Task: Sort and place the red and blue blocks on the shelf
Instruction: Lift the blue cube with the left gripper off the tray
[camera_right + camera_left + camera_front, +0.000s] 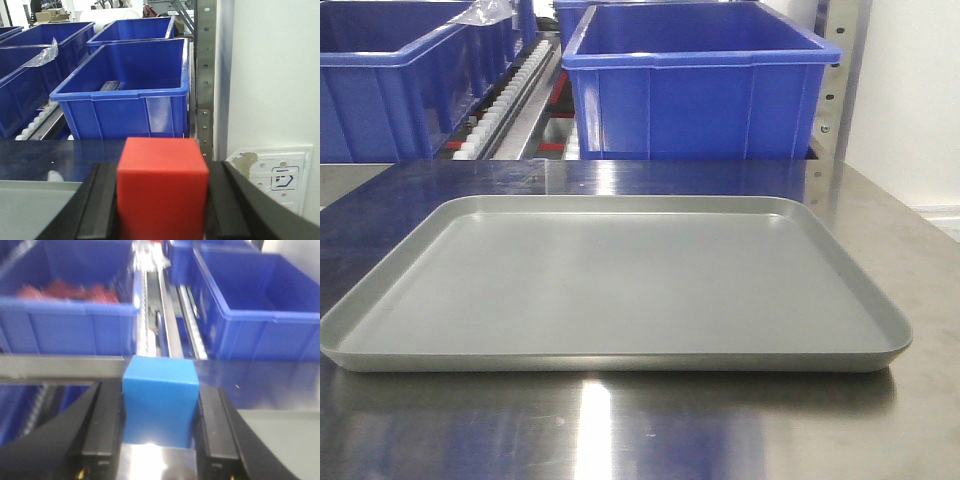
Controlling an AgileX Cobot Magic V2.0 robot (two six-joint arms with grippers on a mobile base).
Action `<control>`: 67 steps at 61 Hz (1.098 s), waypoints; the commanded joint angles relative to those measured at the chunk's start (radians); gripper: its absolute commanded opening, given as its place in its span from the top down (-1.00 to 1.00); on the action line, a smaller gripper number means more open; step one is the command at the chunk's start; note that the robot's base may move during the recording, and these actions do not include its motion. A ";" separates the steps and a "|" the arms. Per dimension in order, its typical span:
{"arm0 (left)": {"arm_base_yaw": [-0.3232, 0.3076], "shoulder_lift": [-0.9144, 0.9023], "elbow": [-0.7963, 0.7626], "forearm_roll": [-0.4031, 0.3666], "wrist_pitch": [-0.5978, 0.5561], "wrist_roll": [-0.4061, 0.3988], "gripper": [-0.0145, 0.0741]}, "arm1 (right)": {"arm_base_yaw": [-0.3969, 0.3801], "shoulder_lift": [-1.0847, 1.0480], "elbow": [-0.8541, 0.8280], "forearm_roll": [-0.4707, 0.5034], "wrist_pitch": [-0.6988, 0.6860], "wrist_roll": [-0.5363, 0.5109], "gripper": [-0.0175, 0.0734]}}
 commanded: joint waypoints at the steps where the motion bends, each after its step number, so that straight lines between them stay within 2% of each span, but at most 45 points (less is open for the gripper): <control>1: 0.003 -0.023 -0.028 0.016 -0.091 0.005 0.40 | -0.007 0.008 -0.028 -0.007 -0.087 -0.010 0.53; 25: 0.003 -0.077 -0.028 0.016 -0.192 0.005 0.40 | -0.007 0.008 -0.028 -0.007 -0.087 -0.010 0.53; 67: 0.003 -0.077 -0.028 0.016 -0.188 0.005 0.40 | -0.007 0.008 -0.028 -0.007 -0.087 -0.010 0.53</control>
